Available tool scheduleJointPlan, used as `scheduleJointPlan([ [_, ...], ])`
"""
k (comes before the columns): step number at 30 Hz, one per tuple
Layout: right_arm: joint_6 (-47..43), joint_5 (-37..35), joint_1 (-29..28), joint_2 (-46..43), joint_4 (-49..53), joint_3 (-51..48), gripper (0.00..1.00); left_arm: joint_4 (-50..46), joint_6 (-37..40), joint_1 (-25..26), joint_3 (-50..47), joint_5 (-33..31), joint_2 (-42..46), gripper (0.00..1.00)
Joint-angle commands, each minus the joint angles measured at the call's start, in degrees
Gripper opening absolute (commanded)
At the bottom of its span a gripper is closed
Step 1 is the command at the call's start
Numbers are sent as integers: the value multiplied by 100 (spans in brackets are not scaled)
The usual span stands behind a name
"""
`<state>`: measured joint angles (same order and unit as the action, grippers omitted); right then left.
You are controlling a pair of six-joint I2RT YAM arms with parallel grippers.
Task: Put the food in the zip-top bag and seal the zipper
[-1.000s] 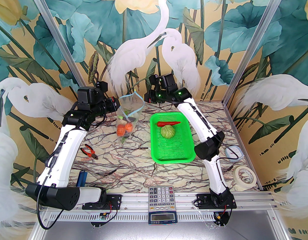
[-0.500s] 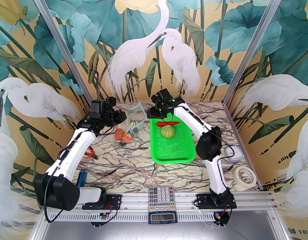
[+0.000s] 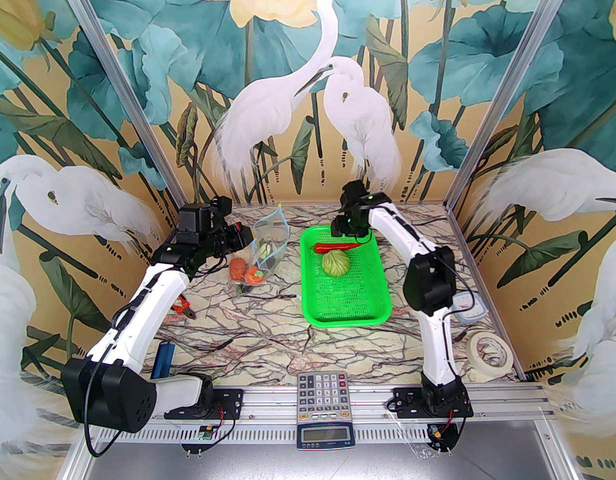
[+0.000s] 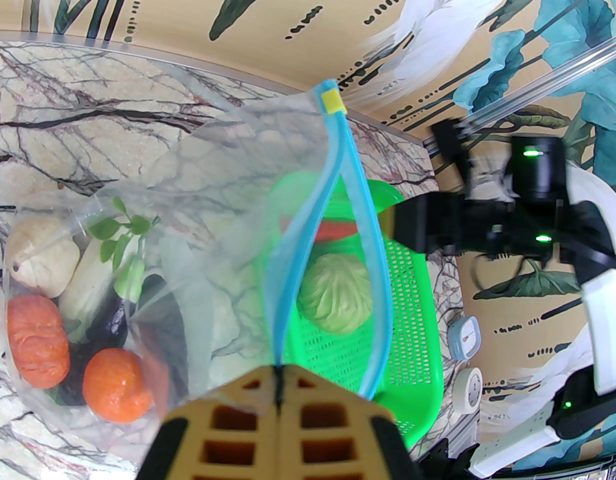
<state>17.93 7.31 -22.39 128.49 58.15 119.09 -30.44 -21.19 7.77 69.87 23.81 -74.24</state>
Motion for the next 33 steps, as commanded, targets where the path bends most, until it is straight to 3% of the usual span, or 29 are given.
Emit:
scheduleJointPlan([
  [1,54,271,-72,217,81,16,61,-21,137,-15,51,88,43,0],
  [12,123,1271,-69,60,-46,-688,61,-135,246,-12,89,27,59,0],
  [24,263,2287,-79,-1199,-215,-2277,63,-103,303,-12,115,76,-36,0],
  [28,273,2271,-80,-1519,-177,-2556,62,-72,299,-13,131,110,-88,0],
  [33,272,1260,-98,-1857,-800,-2492,63,7,259,-12,185,157,-189,0],
])
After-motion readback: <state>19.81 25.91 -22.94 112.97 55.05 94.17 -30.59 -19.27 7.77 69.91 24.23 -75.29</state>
